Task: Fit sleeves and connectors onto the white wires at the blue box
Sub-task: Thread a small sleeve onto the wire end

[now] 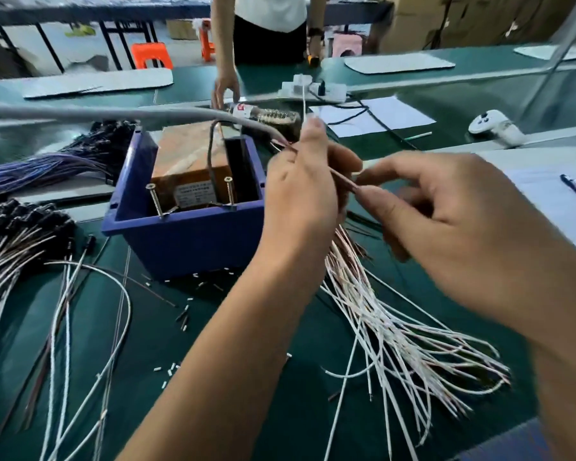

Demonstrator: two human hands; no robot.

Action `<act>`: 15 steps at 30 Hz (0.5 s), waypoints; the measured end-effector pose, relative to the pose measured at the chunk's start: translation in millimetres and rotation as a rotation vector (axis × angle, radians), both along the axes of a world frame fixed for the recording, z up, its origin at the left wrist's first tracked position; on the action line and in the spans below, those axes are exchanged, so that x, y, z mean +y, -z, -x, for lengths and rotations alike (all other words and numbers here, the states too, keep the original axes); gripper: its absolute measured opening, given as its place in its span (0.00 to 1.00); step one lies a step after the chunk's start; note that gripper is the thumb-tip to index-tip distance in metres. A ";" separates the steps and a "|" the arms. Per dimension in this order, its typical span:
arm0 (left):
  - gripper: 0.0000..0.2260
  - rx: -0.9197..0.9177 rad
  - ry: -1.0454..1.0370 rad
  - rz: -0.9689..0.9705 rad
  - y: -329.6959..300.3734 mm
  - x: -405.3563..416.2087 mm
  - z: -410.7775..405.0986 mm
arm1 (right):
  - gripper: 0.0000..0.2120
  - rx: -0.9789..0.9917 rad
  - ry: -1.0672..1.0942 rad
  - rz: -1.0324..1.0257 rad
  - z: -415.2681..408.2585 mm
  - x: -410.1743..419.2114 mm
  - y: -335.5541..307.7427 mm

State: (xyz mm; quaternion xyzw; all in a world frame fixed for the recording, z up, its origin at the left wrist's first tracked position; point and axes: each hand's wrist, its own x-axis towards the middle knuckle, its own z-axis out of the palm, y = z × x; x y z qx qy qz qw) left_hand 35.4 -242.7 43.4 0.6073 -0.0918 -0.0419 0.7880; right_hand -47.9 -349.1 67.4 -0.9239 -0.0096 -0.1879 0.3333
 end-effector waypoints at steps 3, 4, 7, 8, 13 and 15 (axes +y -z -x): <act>0.25 0.112 0.184 -0.117 -8.2 -24.1 -10.4 | 0.18 0.009 0.051 0.181 12.6 -20.3 -13.7; 0.24 0.152 0.219 -0.122 -9.0 -31.7 -14.4 | 0.19 0.010 0.076 0.212 15.6 -23.8 -16.6; 0.21 0.254 0.240 -0.151 0.5 -46.1 -31.5 | 0.21 0.096 0.147 0.268 14.7 -26.2 -13.3; 0.20 0.289 0.241 -0.192 7.6 -48.0 -36.7 | 0.21 0.191 0.161 0.303 11.0 -26.0 -8.5; 0.17 0.512 0.306 -0.405 54.7 -44.2 -41.4 | 0.14 0.596 0.174 0.452 2.0 -26.4 19.6; 0.16 0.545 0.343 -0.412 67.0 -39.3 -35.2 | 0.13 0.639 0.160 0.460 0.2 -26.5 27.3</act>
